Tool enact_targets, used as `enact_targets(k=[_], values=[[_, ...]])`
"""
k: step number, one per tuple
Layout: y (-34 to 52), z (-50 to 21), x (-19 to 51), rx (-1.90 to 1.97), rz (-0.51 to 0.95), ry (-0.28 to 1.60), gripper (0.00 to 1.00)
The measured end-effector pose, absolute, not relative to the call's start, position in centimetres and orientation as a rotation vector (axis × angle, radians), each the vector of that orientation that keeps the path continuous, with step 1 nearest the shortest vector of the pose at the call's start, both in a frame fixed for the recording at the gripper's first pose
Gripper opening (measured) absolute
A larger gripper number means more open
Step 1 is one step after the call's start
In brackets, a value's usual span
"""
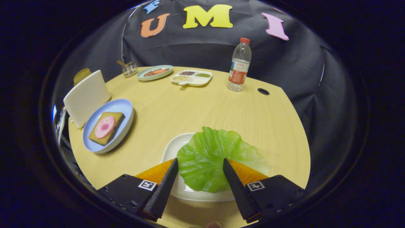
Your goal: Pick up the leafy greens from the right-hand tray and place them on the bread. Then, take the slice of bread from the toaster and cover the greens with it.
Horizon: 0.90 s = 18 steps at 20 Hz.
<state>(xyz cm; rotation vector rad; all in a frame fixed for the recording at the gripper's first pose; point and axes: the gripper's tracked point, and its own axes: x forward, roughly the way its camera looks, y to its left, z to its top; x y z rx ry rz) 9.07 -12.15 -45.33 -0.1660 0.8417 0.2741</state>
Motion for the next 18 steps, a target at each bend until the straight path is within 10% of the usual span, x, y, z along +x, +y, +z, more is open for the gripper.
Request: enact_targets(k=[3,6,18], values=[[-12.7,-45.5,10.0,-0.148,0.296,0.808,0.88],[-14.1,-45.4,10.6,-0.146,0.278,0.786,0.05],[-10.4,-36.4,9.8,-0.086,0.297,0.649,0.00]])
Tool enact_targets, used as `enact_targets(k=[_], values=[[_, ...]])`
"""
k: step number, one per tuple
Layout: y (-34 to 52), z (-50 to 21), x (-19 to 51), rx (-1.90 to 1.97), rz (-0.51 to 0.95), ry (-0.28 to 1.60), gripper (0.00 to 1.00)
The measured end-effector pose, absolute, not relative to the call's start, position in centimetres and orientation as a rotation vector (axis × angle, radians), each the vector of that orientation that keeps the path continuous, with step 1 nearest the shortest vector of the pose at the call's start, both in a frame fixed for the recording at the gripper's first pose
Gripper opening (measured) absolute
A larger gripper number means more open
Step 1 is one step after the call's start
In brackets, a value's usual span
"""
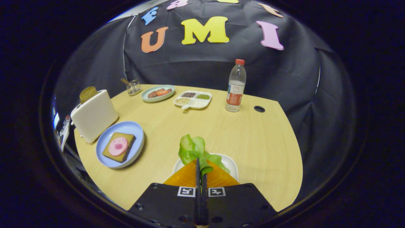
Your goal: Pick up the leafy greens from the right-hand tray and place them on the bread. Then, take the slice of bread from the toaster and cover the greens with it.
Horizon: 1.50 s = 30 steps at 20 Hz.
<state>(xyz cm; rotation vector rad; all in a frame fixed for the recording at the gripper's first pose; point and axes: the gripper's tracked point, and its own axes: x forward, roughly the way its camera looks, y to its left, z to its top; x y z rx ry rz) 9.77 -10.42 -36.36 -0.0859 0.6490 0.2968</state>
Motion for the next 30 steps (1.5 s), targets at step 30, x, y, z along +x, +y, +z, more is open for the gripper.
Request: enact_targets(k=[30], values=[[12.2,-36.5,8.4,-0.869,0.641,0.336,0.00]])
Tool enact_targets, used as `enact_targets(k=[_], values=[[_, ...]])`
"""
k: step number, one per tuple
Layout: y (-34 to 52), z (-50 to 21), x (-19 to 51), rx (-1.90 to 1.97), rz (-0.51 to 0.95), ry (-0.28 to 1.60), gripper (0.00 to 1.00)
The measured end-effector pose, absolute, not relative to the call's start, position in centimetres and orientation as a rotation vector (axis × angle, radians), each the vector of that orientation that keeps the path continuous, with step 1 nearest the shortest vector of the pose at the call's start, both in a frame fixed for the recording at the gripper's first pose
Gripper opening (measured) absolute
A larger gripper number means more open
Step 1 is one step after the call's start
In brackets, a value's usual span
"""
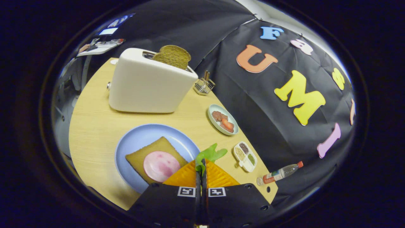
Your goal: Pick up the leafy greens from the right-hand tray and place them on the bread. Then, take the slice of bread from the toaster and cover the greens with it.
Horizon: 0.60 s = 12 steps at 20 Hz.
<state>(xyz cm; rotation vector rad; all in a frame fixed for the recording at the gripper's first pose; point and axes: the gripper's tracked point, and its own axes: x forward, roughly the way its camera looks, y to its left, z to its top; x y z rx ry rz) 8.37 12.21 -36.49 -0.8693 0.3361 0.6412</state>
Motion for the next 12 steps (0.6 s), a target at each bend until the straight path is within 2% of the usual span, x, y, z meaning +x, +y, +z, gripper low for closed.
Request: enact_targets(k=[7,9,10,12], values=[[15.1,-39.4,5.4,-0.531,0.662,0.556,0.01],[15.7,-40.2,5.1,-0.409,0.644,0.640,0.08],[15.8,-40.1,5.1,-0.361,0.636,0.662,0.17],[16.4,-39.9,4.7,-0.286,0.630,0.687,0.27]])
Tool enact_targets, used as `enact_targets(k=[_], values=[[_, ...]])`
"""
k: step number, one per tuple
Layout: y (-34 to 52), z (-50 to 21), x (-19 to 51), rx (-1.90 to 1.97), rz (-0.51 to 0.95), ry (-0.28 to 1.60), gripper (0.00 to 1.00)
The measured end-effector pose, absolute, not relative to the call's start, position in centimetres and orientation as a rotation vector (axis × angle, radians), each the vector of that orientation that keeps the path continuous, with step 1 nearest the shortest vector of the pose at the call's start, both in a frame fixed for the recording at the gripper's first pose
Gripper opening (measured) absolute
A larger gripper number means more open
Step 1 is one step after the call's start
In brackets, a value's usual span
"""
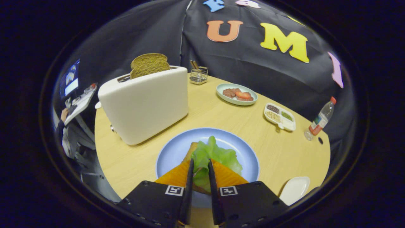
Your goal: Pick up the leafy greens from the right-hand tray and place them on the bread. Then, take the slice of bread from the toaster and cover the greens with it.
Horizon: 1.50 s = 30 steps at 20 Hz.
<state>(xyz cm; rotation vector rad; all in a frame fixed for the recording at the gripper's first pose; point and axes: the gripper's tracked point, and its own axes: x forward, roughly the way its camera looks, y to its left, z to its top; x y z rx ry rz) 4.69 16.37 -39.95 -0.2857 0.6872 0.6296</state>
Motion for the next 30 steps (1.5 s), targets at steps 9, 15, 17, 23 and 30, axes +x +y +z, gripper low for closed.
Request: enact_targets(k=[9,15,17,23,30], values=[[17.1,-37.2,3.9,-0.197,0.609,0.671,0.80],[17.8,-31.0,4.2,-0.132,0.530,0.564,0.95],[18.6,-27.9,4.3,-0.123,0.493,0.507,0.95],[26.0,-22.2,2.4,-0.007,0.430,0.445,0.97],[34.5,-22.9,2.1,0.034,0.327,0.478,0.97]])
